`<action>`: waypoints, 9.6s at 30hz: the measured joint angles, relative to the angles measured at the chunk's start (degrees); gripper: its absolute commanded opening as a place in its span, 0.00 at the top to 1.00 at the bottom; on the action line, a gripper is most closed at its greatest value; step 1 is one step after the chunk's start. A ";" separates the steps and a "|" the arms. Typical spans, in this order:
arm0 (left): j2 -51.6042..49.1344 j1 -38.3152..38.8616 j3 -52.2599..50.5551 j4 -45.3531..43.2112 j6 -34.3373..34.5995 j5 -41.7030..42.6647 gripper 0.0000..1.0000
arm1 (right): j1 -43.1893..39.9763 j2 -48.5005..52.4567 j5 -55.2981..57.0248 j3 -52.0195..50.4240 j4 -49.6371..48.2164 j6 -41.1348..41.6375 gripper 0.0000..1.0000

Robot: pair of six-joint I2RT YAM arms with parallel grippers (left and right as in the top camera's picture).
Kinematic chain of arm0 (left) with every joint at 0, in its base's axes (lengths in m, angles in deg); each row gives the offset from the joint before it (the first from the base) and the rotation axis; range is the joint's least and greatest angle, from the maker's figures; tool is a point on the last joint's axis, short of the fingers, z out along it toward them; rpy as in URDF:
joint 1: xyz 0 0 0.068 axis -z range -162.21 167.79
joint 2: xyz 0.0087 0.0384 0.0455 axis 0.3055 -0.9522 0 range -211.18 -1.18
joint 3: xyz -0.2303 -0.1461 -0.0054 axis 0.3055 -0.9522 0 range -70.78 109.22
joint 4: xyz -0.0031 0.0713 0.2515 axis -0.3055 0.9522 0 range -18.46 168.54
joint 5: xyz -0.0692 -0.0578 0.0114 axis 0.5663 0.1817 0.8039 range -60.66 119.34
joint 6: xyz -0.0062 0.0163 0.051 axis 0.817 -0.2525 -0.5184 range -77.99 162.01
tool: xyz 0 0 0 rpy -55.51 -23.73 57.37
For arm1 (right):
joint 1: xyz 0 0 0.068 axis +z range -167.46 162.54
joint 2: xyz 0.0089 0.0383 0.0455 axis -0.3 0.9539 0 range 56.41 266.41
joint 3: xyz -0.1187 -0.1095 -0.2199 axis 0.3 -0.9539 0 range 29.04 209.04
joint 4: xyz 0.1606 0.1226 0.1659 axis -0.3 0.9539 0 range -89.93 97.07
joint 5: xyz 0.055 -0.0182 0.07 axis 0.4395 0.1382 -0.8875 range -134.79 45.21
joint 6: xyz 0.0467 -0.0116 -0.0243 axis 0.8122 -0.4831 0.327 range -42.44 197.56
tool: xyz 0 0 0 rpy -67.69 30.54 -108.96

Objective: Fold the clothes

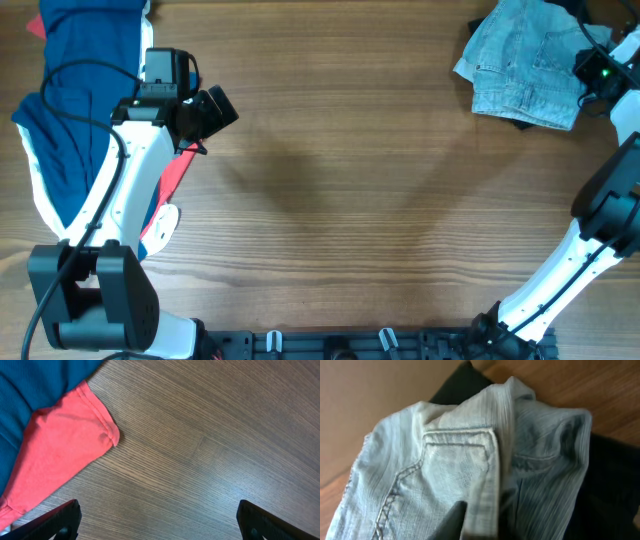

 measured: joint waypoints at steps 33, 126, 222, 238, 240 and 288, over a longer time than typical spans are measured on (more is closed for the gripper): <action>0.00 0.00 0.00 0.00 0.00 0.02 0.00 | -0.98 7.37 -2.67 5.73 -1.33 -4.85 0.00; 0.00 -0.02 0.00 0.00 0.00 0.42 0.00 | 24.02 -48.15 12.07 3.06 43.85 -8.44 0.00; 0.00 0.00 0.00 0.02 0.02 0.44 0.00 | 33.64 -129.83 14.21 -98.31 -6.69 -0.63 0.00; 12.39 -0.79 -0.07 -10.01 -15.58 -0.07 0.00 | 33.64 -129.83 14.21 -98.31 -6.69 -0.63 0.00; 16.20 -2.12 -0.11 -10.67 -17.42 -0.07 0.00 | 33.64 -129.83 14.21 -98.31 -6.69 -0.63 0.00; 91.67 -16.02 -63.43 -36.46 -20.26 4.09 0.00 | 33.64 -129.83 14.23 -98.31 -6.54 -0.63 0.00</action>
